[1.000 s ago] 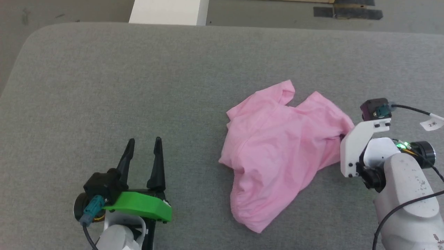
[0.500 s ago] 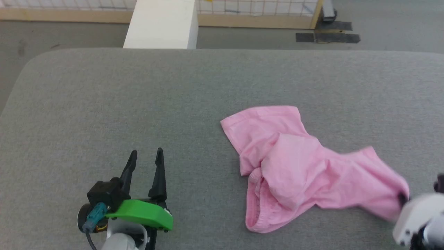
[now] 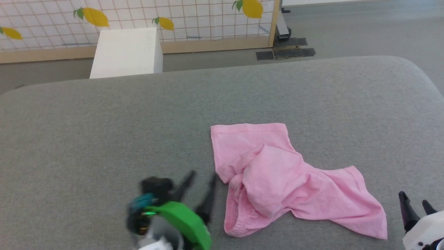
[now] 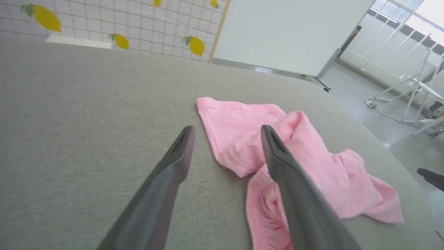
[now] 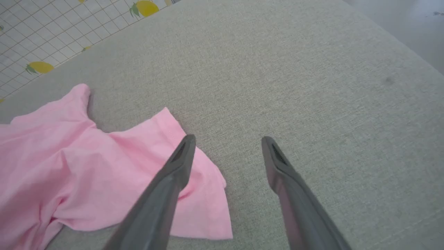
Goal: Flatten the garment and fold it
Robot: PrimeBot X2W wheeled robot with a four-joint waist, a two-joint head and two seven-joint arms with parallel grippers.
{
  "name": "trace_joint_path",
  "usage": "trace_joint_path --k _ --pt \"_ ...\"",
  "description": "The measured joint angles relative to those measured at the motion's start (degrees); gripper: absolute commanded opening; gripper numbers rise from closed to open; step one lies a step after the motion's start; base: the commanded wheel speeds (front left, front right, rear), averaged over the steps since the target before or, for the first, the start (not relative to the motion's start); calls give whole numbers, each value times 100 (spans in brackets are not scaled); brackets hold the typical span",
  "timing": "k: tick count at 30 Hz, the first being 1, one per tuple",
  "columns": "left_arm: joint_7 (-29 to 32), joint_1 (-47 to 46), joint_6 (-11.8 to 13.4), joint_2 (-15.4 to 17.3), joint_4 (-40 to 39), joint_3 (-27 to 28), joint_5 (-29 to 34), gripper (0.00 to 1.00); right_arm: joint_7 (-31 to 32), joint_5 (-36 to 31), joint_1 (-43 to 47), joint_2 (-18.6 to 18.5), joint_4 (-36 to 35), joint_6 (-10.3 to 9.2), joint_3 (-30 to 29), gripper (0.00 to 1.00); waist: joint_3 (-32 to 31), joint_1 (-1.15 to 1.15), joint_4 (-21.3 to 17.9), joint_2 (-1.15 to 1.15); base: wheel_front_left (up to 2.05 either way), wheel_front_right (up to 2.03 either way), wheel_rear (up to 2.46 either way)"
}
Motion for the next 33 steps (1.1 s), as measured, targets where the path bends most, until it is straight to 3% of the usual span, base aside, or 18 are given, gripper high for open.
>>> trace_joint_path --k 6,11,13,14,15,19,23,27,33 --pt "2073 -325 -120 -35 409 -962 -147 100 -98 11 -103 3 -43 0 16 100 49 0 -139 0 0 0 0" --pt "2809 -792 247 62 1179 -1214 328 100 -196 60 -147 7 1 0 192 100 141 0 -232 0 0 0 0" --pt "3027 -974 257 75 1422 -1302 421 100 -246 71 -148 7 43 0 256 100 173 0 -275 0 0 0 0" --pt "3080 -1019 211 66 1481 -1322 388 38 -258 75 -150 5 64 0 277 100 182 0 -294 0 0 0 0" --pt "3087 -1055 133 55 1513 -1330 348 0 -287 93 -154 7 89 0 300 100 189 0 -317 0 0 0 0" --pt "3015 -1043 -19 7 1481 -1144 -120 0 -425 114 -154 5 175 0 314 100 194 0 -301 0 0 0 0" --pt "2631 -907 11 -77 995 -511 -802 0 -495 134 -152 7 310 0 347 100 141 0 -220 0 0 0 0" --pt "2267 -761 365 58 -21 339 -1210 0 -545 135 -143 8 371 0 369 100 52 0 -105 0 0 0 0" --pt "2429 335 1113 671 -978 1138 -1284 0 -545 108 -131 8 414 0 393 100 -41 0 148 0 0 0 0"
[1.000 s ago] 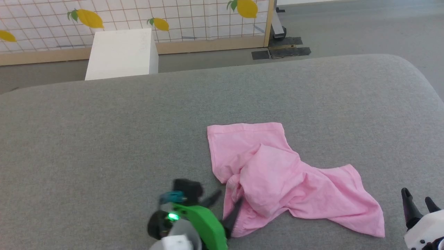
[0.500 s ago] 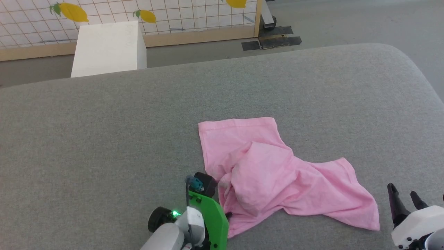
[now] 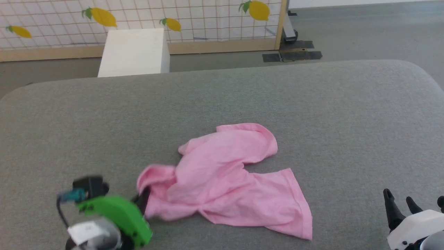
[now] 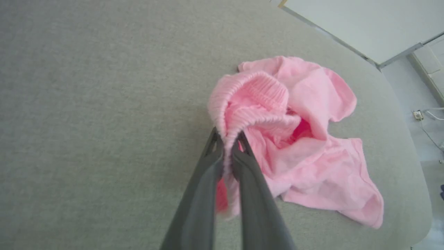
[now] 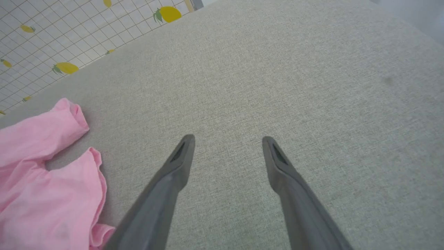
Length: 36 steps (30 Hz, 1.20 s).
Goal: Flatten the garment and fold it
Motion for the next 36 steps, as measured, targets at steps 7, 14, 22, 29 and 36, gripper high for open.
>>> trace_joint_path --k 7,14,22,29,36 --pt "369 1308 601 -91 105 178 -235 0 1 -2 0 -1 23 0 59 100 -54 0 300 0 0 0 0" --pt "-233 1055 301 -404 -293 573 -668 100 66 -157 -52 -3 -23 0 302 100 -52 0 590 0 0 0 0" --pt "-2644 219 -250 398 -314 522 1376 100 758 -616 -1055 3 160 0 1386 100 134 0 800 0 0 0 0" --pt "-3712 81 -199 169 49 115 2149 100 1530 -943 -2092 3 1003 0 2428 100 441 0 974 0 0 0 0" --pt "-3816 -142 -297 -62 321 120 2197 100 1566 -1058 -2602 5 1800 0 2944 100 729 0 1199 0 0 0 0"
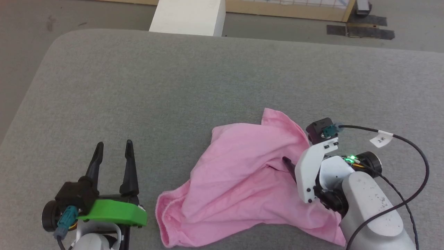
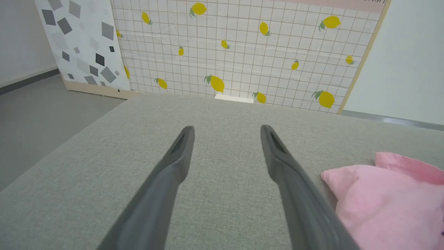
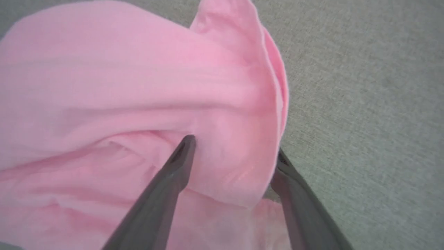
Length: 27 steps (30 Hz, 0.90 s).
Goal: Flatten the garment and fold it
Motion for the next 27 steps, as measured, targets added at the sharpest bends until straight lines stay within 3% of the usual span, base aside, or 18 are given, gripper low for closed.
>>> trace_joint_path --k 1,3,7,13,18,22,23,24,27 --pt "-1 -17 -23 -29 32 12 0 100 -20 1 -41 1 87 0 32 39 31 0 30 0 0 0 0" --pt "-7 -41 -73 -92 56 51 -2 100 -213 65 -97 1 158 0 42 0 79 0 72 0 0 0 0" --pt "-8 -51 -181 -188 54 209 -1 100 -651 237 -265 8 133 0 -242 0 97 0 61 0 0 0 0" --pt "-24 -49 -359 -321 86 308 48 100 -1209 339 -127 8 -612 0 -1546 0 -69 0 -86 0 0 0 0" --pt "-25 -15 -442 -466 254 287 110 100 -1050 575 1066 -23 -1246 0 -2733 0 -215 0 -248 0 0 0 0" --pt "-25 37 -481 -474 468 272 100 100 -714 1110 2042 -9 -1188 -1 -2717 0 -257 0 -408 0 0 0 0" --pt "-23 47 -482 -472 515 271 99 100 -708 1239 2139 -1 -1169 -1 -2663 40 -264 0 -444 0 0 0 0" --pt "-22 56 -488 -471 560 276 92 100 -753 1354 2193 1 -1170 0 -2627 100 -272 0 -494 0 0 0 0" --pt "91 49 -537 -470 643 276 -45 100 -1049 1589 2192 3 -1193 0 -2638 100 -301 0 -629 0 0 0 0"
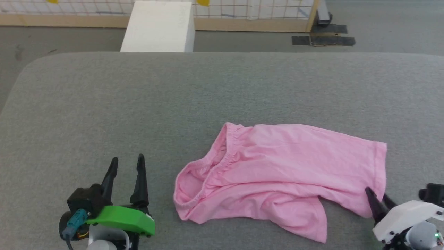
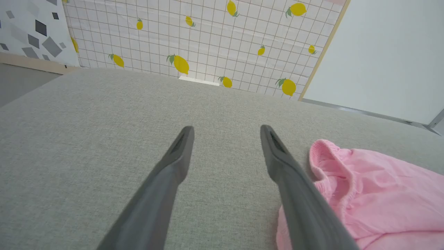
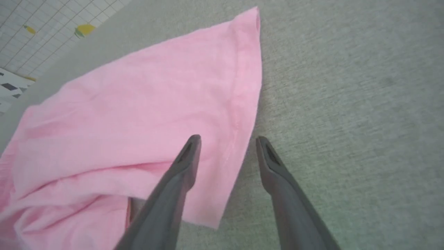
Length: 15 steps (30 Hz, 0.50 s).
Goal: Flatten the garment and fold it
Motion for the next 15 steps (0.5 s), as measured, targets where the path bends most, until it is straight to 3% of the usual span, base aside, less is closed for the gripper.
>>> trace_joint_path --k 7,15 --pt "1179 -1070 -226 -13 104 -385 -203 100 -566 -36 -18 -5 -238 -1 -480 100 -103 0 -299 0 0 0 0" --pt "3753 -2792 -356 -131 1359 -1340 -196 100 -536 -51 -64 -9 -386 0 -524 100 -51 0 -825 0 0 0 0"
